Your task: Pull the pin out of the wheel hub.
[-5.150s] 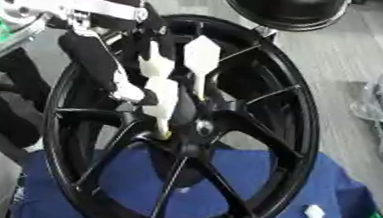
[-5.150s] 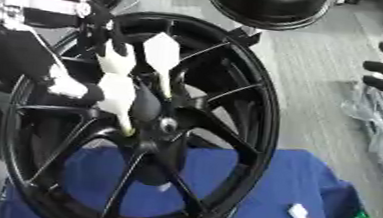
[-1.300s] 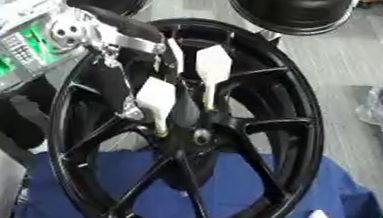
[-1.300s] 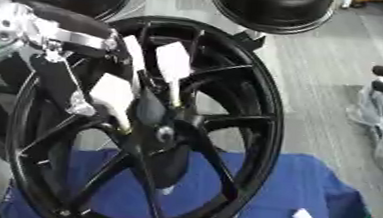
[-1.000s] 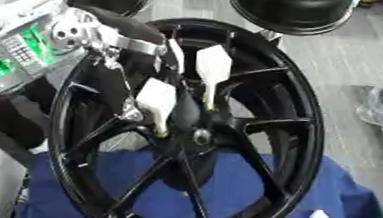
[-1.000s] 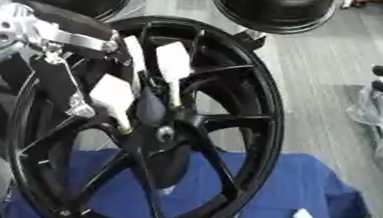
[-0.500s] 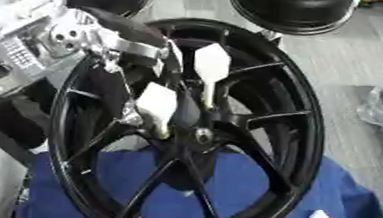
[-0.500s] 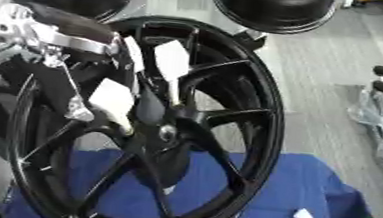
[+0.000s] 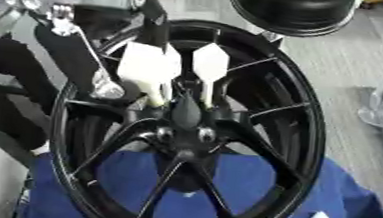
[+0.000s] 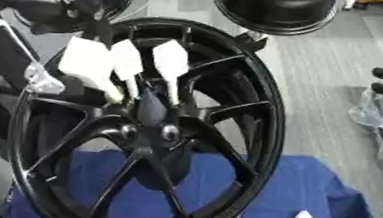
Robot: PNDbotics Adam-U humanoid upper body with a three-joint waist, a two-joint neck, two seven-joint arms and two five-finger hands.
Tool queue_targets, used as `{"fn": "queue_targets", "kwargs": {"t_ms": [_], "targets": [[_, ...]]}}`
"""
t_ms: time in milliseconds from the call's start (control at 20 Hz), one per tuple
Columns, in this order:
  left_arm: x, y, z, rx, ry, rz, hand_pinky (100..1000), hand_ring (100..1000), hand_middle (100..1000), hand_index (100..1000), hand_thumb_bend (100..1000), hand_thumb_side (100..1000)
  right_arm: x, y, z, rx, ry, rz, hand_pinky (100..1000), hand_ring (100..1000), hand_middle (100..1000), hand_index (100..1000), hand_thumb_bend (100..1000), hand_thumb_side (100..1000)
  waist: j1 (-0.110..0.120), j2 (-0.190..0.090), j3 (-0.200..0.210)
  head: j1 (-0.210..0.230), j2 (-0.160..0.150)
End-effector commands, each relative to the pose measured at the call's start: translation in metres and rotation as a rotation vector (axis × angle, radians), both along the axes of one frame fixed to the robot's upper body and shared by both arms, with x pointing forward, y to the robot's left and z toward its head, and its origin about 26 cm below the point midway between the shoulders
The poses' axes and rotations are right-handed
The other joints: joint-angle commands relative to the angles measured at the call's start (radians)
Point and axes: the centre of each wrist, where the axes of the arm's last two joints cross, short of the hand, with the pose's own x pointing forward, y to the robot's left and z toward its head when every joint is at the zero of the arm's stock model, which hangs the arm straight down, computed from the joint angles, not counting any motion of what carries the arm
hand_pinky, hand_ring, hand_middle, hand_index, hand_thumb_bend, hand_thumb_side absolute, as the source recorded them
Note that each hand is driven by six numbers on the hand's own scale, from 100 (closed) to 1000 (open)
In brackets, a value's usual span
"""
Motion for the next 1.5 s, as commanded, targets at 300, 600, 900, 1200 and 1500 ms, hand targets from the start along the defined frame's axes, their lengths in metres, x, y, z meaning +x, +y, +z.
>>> {"fn": "queue_targets", "kwargs": {"t_ms": [300,600,900,1200,1500], "targets": [[-0.013,0.040,0.030,-0.133,-0.159,0.028,274,191,193,332,347,100,-0.001,-0.005,0.009,-0.025,-0.028,-0.007,783,793,853,907,100,774,-0.001,-0.017,-0.005,-0.002,-0.013],[0.002,0.093,0.032,-0.199,-0.222,0.321,274,193,199,333,255,100,-0.004,-0.019,0.010,0.002,-0.058,-0.093,782,794,853,907,100,768,-0.014,0.002,0.063,-0.077,-0.019],[0.026,0.166,0.010,-0.379,-0.196,0.672,354,266,282,408,311,100,-0.004,-0.017,0.012,0.010,-0.068,-0.088,783,794,854,907,100,768,-0.015,0.007,0.052,-0.063,-0.023],[0.039,0.211,-0.044,-0.384,-0.021,0.780,873,861,860,882,527,571,-0.004,-0.014,0.013,0.013,-0.067,-0.068,783,794,854,907,100,770,-0.014,0.004,0.032,-0.044,-0.023],[0.025,0.223,-0.057,-0.398,-0.028,0.718,865,867,870,894,603,793,-0.002,-0.011,0.014,0.010,-0.061,-0.047,783,794,855,908,100,771,-0.013,0.000,0.016,-0.028,-0.019]]}}
